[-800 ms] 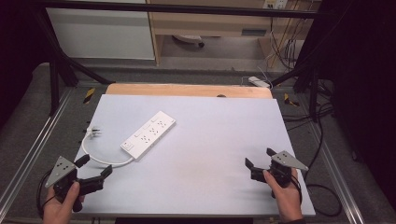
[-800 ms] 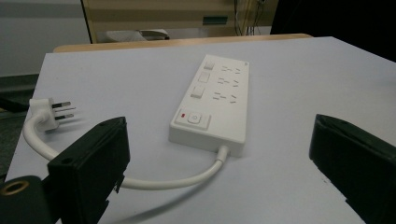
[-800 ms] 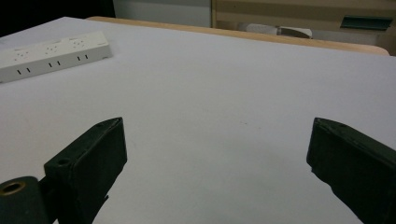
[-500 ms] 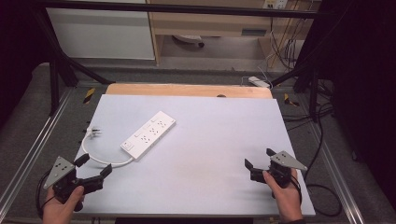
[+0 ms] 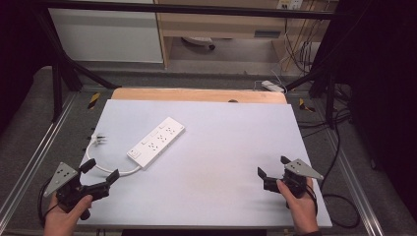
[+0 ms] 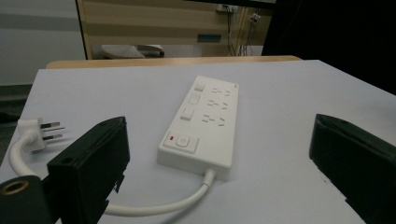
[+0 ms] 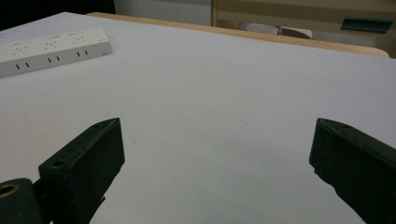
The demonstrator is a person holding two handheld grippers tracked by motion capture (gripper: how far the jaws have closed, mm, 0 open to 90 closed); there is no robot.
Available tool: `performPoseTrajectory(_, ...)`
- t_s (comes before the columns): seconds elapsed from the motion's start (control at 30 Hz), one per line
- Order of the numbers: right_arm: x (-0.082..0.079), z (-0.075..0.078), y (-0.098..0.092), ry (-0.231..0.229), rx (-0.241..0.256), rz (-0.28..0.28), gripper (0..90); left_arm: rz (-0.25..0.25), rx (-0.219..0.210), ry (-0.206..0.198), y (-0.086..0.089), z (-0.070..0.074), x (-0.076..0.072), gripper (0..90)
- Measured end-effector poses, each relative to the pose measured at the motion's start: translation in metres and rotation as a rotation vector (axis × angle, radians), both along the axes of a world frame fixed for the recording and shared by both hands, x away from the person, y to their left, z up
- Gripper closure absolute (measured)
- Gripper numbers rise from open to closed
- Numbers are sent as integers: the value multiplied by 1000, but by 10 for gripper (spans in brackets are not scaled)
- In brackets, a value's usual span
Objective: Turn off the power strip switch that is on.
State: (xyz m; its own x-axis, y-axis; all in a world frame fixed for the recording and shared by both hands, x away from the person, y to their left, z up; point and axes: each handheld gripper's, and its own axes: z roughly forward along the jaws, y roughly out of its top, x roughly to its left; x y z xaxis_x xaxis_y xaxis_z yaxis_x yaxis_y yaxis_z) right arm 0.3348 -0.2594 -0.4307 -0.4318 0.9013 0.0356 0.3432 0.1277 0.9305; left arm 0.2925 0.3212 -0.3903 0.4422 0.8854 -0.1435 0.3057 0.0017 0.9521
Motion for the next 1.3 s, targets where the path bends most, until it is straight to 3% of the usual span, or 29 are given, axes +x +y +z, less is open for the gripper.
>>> performPoseTrajectory(0.1, 0, 0, 0, -1, 0, 0, 35, -1, -16, 5, -1, 3, 4, 49)
performPoseTrajectory(0.33, 1, 0, 3, 1, -8, 7, 32, -4, -6, 4, -8, 14, 15, 49)
performPoseTrajectory(0.7, 0, -2, 3, 16, -9, 3, 32, -36, -29, -7, -31, 28, 45, 53)
performPoseTrajectory(0.97, -3, -4, 6, 31, -31, 5, 30, -59, -14, -22, -39, 39, 61, 52)
performPoseTrajectory(1.3, -6, -1, 4, 23, -13, 7, 28, -60, -21, -9, -47, 43, 62, 53)
